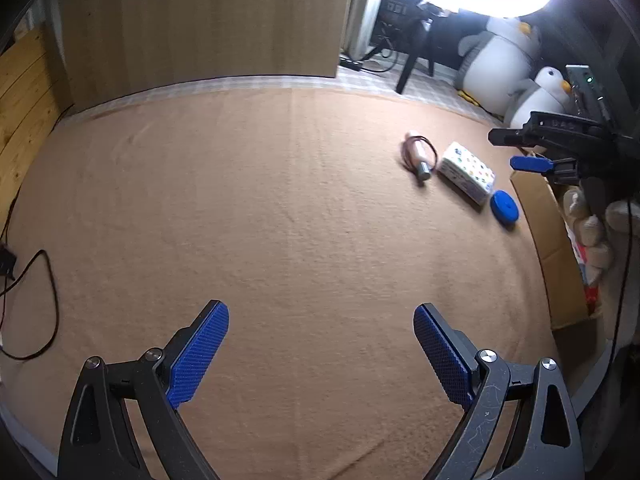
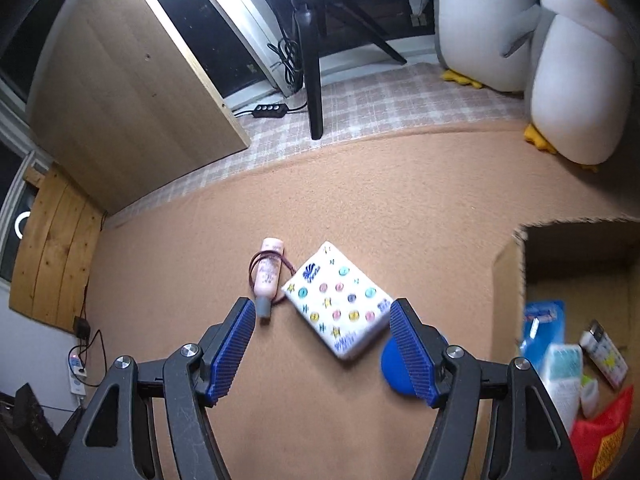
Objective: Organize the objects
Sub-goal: 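Move the right tool to the white Vinda tissue packet and grasp it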
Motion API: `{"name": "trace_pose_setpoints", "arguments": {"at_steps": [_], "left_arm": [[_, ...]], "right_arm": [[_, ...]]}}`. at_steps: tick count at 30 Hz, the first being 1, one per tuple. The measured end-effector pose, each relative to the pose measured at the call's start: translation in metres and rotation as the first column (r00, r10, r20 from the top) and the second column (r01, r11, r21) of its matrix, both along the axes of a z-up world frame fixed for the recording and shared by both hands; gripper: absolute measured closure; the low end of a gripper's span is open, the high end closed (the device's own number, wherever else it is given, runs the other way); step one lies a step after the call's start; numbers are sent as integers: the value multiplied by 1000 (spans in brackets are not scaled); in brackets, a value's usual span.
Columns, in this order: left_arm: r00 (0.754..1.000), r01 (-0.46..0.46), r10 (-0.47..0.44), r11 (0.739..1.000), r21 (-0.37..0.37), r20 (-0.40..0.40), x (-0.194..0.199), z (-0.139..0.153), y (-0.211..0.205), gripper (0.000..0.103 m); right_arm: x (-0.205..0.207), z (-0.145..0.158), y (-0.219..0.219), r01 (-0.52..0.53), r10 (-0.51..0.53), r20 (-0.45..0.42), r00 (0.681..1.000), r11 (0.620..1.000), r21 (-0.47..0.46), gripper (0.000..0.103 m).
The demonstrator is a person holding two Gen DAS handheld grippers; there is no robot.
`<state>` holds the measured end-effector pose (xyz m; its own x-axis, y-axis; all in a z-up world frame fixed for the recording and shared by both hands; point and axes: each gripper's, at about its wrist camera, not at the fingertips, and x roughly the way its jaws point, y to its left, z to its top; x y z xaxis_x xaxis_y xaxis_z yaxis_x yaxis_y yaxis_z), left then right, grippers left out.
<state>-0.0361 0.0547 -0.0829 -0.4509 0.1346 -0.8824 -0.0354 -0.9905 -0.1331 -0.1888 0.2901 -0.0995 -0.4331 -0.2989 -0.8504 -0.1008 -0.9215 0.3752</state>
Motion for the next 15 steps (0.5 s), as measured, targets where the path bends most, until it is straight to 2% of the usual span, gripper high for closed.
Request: {"name": "trace_pose_setpoints", "arguments": {"at_steps": [15], "left_arm": [[1000, -29, 29, 1000, 4, 6, 2, -1, -20, 7]], "right_arm": [[-45, -45, 4, 50, -47, 87, 995, 998, -36, 62]]}}
